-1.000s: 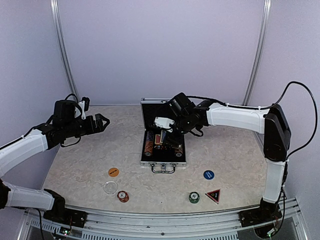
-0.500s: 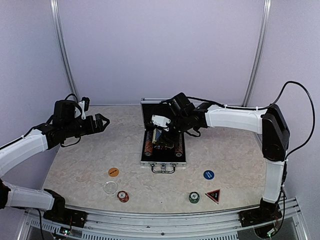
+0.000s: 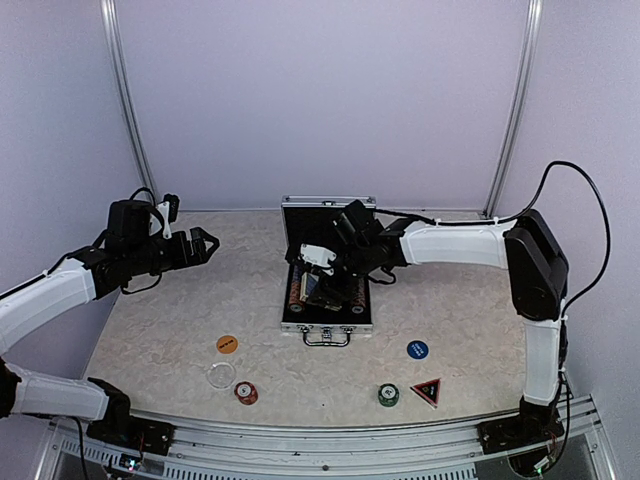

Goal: Pack up texas hold em set

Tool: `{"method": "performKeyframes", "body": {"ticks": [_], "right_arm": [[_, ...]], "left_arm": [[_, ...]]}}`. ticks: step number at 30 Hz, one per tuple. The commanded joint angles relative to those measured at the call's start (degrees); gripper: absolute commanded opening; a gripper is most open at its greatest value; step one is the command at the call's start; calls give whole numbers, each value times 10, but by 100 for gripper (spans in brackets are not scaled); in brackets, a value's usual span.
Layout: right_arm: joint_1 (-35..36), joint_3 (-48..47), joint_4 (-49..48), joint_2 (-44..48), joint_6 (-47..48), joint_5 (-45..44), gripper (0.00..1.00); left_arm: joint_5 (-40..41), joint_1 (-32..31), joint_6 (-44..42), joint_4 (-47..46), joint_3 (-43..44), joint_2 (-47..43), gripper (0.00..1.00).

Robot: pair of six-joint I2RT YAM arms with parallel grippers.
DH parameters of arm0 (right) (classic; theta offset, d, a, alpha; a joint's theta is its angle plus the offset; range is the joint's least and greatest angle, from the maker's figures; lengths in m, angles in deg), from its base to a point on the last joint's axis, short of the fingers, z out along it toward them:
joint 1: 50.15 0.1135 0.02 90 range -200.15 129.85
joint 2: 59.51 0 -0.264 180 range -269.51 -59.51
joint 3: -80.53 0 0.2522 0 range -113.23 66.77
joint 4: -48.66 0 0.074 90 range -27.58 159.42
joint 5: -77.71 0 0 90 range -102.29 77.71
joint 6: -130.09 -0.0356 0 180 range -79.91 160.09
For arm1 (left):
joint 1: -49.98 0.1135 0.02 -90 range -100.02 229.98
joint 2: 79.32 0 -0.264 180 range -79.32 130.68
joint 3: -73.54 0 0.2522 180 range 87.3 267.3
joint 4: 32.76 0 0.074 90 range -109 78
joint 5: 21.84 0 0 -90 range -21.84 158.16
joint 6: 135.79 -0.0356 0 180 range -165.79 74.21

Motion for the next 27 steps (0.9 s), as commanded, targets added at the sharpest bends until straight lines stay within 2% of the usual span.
{"method": "performKeyframes", "body": {"ticks": [1, 27], "right_arm": [[5, 4, -24, -13, -3, 15, 36], [6, 11, 10, -34, -3, 7, 36]], "left_arm": [[4, 4, -5, -5, -5, 2, 99], [1, 7, -4, -6, -4, 6, 99]]}}
